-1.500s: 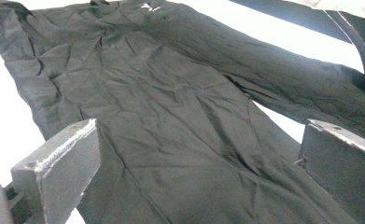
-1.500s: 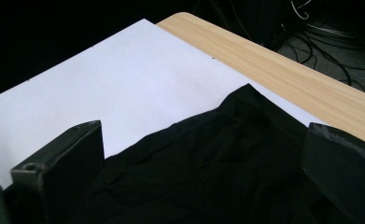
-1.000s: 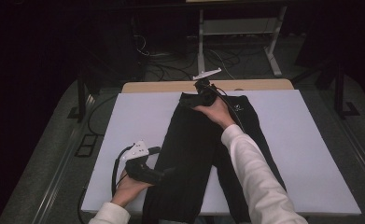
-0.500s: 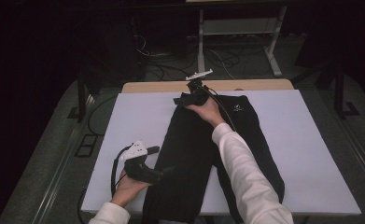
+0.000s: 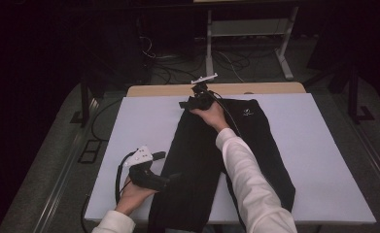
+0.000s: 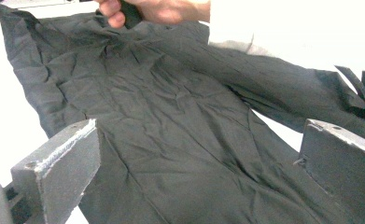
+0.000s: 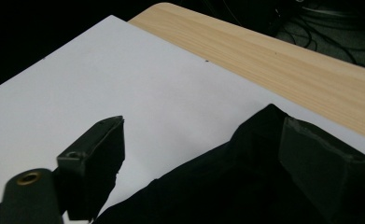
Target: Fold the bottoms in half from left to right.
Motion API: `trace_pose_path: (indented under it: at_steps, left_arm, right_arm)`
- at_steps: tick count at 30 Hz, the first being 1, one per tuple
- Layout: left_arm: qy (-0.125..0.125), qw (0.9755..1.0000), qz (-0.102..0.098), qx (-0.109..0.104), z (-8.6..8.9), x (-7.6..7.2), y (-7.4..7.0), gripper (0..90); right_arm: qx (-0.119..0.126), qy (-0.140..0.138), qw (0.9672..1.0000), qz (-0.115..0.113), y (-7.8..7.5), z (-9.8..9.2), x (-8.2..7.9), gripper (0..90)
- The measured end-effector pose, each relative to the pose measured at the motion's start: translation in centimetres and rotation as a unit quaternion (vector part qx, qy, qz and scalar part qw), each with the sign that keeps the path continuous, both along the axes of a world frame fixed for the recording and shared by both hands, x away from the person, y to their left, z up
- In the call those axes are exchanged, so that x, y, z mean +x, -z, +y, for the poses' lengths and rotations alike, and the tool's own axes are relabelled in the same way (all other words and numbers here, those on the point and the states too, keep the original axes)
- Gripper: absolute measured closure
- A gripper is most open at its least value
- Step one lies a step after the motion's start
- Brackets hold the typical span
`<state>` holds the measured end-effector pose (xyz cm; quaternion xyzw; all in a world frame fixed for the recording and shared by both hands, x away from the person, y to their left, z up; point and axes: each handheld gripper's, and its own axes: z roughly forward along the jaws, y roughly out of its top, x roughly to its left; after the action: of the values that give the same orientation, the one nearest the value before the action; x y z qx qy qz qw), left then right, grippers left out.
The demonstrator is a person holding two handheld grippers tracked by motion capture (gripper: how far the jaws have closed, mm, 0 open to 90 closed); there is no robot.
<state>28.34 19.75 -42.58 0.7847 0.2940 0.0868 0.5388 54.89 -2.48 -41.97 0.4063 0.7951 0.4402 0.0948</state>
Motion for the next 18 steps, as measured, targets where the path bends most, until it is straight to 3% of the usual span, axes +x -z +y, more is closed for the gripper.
trace_pose_path:
  at_steps: [6,12,18]
  left_arm:
    - [-0.001,1.0,0.0,0.0,0.0,0.0,0.0,0.0]
    - [-0.002,1.0,0.0,-0.003,0.1,0.1,0.0,0.0]
    - [-0.004,1.0,-0.001,-0.005,0.2,0.1,0.0,0.0]
  right_arm:
    - [-0.024,0.015,0.9995,0.015,1.1,0.1,0.3,22.2]
    - [-0.016,0.031,0.9989,0.032,1.7,0.0,0.6,39.1]
    - [-0.036,0.038,0.9981,0.034,2.1,0.6,0.5,50.7]
